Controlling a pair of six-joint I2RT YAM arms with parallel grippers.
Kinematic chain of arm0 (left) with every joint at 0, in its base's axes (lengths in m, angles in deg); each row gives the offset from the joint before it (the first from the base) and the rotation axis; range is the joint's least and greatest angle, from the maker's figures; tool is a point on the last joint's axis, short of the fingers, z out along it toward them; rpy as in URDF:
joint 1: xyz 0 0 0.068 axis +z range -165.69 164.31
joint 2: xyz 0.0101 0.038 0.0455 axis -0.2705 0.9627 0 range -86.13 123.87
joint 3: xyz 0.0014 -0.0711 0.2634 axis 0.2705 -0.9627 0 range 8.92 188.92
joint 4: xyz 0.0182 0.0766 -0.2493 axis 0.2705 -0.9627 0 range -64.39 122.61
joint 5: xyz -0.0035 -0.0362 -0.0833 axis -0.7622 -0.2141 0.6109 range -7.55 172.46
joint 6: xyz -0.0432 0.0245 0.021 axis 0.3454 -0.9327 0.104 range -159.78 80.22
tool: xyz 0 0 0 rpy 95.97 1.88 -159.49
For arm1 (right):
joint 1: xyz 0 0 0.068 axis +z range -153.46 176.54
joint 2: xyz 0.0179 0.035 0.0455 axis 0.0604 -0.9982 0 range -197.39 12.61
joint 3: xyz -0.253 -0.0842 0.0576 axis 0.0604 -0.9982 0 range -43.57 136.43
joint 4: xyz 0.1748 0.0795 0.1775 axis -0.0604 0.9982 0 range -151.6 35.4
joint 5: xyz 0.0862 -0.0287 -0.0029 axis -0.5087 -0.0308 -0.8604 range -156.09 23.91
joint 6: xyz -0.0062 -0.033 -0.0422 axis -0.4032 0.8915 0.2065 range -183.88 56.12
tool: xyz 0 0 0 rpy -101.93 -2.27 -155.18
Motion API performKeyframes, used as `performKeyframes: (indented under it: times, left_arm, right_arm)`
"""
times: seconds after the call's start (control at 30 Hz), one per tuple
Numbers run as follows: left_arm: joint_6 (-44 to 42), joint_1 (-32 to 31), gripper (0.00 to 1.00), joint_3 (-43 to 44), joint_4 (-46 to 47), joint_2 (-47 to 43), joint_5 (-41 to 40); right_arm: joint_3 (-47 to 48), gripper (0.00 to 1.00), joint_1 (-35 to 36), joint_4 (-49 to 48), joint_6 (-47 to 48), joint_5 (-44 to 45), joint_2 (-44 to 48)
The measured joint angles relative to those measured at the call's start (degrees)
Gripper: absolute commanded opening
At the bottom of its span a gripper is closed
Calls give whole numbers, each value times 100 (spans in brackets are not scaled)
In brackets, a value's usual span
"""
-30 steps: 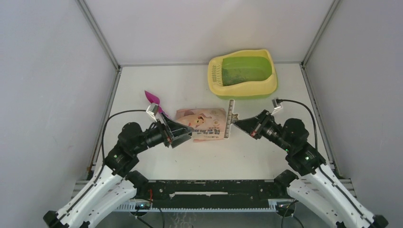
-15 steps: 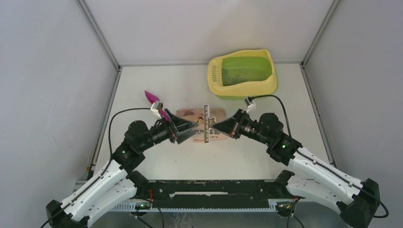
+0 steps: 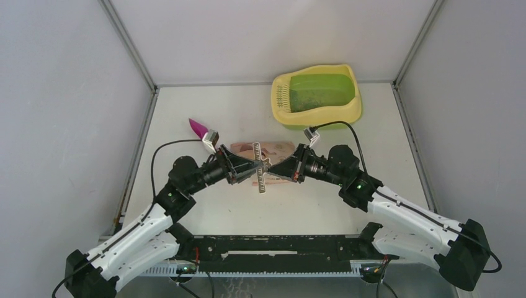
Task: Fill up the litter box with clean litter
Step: Pick up the clamp at the center of the board.
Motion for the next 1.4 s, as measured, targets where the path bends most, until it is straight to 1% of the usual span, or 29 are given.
performKeyframes:
  times: [0.07,0.17,0.23,0.27,0.3,0.33,0.37,0.47,0.57,0.6,0.63,0.67,0.8,0.97,1.13,1.27,1.4]
  left_arm:
    - [15,2,31,-2,44,28,42]
    - [22,0,25,-20,146,39,92]
    - [24,0,15,-46,175,37,103]
    - [33,0,8,-63,181,37,105]
    - [52,0,5,-76,188,35,103]
    - [52,2,3,-92,203,33,101]
    - [61,7,3,-94,216,31,94]
    - [90,20,2,-101,240,22,90]
    - [179,17,2,-179,337,0,144]
    - [219,15,2,-186,345,-2,181]
    - [256,11,2,-186,350,0,236]
    - [297,11,2,-186,374,-2,275]
    - [621,11,4,-188,756,-4,575]
    - [1176,0,4,-264,1574,-4,997]
    - [1696,0,4,-592,2315,-2,1252]
    - [1899,0,3,-800,2546,0,1292]
    - [1958,0,2,-844,2680,59,1294]
  right_arm:
    - [26,0,2,-63,-9,-31,-11]
    - [68,0,24,-118,-13,-66,-42]
    - [70,0,33,-170,-22,-68,-63]
    - [70,0,33,-195,-33,-70,-76]
    - [70,1,33,-201,-42,-72,-87]
    - [70,4,33,-203,-55,-72,-103]
    - [70,10,31,-208,-76,-74,-118]
    - [70,33,26,-238,-144,-85,-138]
    - [107,46,0,-188,-149,-214,-125]
    - [144,52,-39,-98,-136,-282,-111]
    - [221,60,-92,26,-118,-367,-81]
    - [295,62,-133,162,-90,-433,-35]
    - [667,65,-511,885,87,-767,365]
    - [911,65,-905,1626,155,-1058,745]
    - [922,64,-831,2098,166,-1141,734]
    - [922,64,-640,2070,103,-1102,658]
    - [922,61,-391,1952,39,-1043,575]
